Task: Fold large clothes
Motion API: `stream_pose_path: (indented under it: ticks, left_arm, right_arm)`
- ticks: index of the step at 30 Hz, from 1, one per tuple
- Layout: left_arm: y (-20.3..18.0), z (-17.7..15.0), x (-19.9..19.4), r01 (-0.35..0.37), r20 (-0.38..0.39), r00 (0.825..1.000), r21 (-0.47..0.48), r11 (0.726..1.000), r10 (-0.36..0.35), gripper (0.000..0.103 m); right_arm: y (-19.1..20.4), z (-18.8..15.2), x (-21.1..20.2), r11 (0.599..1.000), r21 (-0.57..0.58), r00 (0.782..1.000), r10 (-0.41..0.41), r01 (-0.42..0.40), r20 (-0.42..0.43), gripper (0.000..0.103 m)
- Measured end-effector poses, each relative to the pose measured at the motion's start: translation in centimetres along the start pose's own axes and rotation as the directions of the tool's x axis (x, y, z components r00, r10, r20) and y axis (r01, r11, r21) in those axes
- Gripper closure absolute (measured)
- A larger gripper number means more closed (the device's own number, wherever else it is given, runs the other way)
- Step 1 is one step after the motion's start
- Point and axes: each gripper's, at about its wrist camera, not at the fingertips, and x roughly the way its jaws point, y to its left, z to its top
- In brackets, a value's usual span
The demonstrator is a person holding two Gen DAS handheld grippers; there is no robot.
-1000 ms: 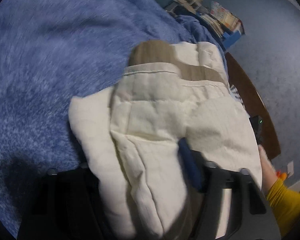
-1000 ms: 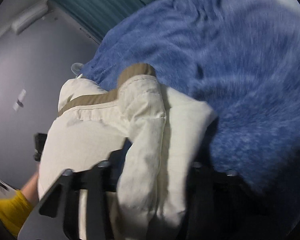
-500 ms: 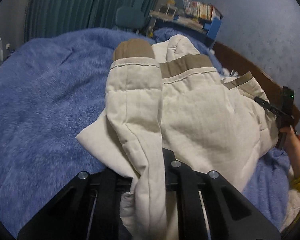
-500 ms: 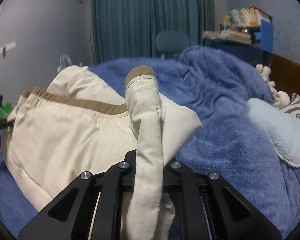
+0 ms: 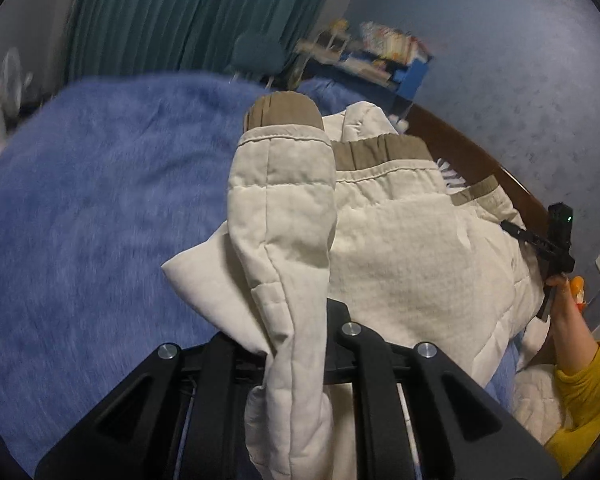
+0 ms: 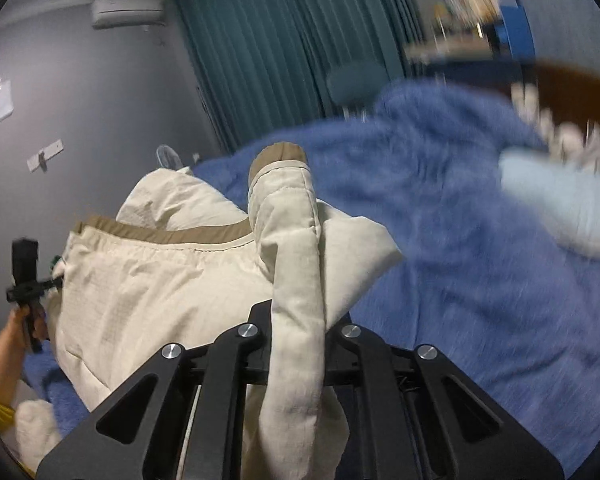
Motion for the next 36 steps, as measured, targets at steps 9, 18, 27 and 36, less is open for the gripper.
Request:
stream_pose_path:
  ticks: [9, 18, 27, 36]
  left_arm:
    - [4.8, -4.3, 6.9, -0.109, -0.146, 0.985, -0.112, 0.988, 0.092, 0.088]
    - [4.2, -4.9, 2.7, -0.268, -0.080, 0.963, -0.150, 0.952, 0.259, 0.033]
    - [-8.5, -7.9, 0.3, -0.315, 0.048, 0.948, 0.019, 0.949, 0.314, 0.017]
    - [-12.7, -11.8, 7.4, -0.351, -0.020, 0.934, 0.149, 0.925, 0.357, 0.015]
  right_arm:
    - [-6.6, -4.6, 9.6, 0.989, 0.114, 0.963, -0.061, 0.094, -0.263, 0.081]
    - [-5.4, -5.1, 5.4, 0.952, 0.064, 0.937, -0.280, 0.299, -0.211, 0.035]
    - [8.0, -9.6, 0.7, 0.954, -0.147, 0.964, -0.265, 0.262, 0.001, 0.020]
    - [15.7, -16.0, 6.6, 0.913, -0.373, 0.976, -0.205, 0.164, -0.073, 0.021]
